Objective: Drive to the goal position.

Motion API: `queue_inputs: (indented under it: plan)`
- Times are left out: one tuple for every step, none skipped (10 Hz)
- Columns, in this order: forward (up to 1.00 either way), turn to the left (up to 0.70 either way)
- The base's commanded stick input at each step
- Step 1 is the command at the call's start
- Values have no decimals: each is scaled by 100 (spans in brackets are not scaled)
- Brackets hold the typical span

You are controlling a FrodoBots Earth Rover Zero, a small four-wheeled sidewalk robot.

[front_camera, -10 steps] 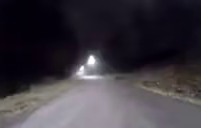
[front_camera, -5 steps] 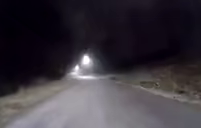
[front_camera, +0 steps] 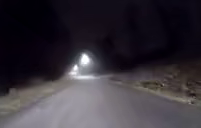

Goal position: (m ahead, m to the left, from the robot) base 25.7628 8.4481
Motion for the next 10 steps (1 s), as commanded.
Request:
queue_inputs:
  plan:
    - [100,8]
    - [100,6]
    - [100,5]
    - [100,5]
    - [100,5]
    - [100,8]
    - [100,20]
    - [100,17]
    - [100,12]
    - [100,8]
